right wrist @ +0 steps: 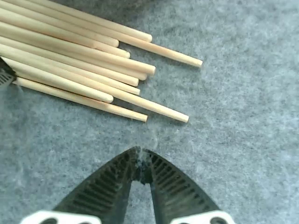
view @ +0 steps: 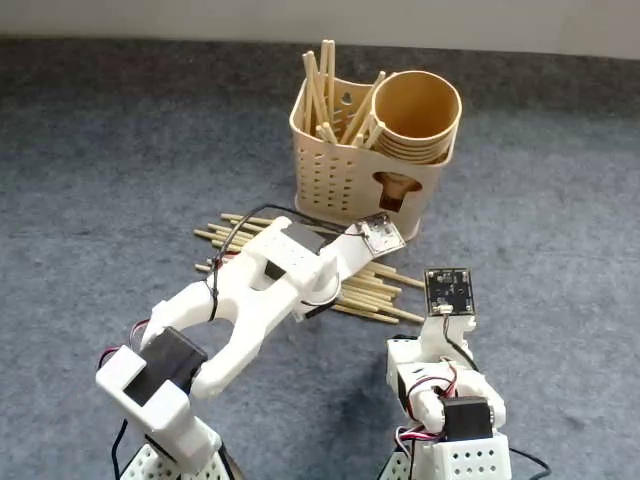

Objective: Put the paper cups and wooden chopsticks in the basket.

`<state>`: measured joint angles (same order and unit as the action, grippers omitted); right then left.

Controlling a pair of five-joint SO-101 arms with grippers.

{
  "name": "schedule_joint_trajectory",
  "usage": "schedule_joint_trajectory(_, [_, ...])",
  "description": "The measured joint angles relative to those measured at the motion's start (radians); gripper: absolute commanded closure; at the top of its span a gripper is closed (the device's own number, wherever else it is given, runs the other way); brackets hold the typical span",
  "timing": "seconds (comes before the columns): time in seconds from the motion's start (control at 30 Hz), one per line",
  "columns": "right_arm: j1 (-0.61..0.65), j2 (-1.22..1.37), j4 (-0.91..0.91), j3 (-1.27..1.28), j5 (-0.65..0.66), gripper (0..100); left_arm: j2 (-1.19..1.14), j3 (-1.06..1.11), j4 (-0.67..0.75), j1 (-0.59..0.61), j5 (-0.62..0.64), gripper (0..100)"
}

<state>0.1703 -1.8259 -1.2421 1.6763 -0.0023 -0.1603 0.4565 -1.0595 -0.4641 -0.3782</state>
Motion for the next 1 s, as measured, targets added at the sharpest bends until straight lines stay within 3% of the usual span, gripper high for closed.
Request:
schedule_joint_trajectory(0.37, [0.000,0.000,0.000,0.000,0.000,99.4,0.005,0.002,-0.101,0.009,0.003,97])
schedule_joint_trajectory(0.57, [0.000,0.000,0.000,0.000,0.000,99.4,0.175,0.103,-0.106,0.005,0.005,86])
schedule_joint_trajectory(1.0, [0.000,0.000,0.000,0.000,0.000,99.4,0.267,0.175,0.071,0.006,-0.020,87])
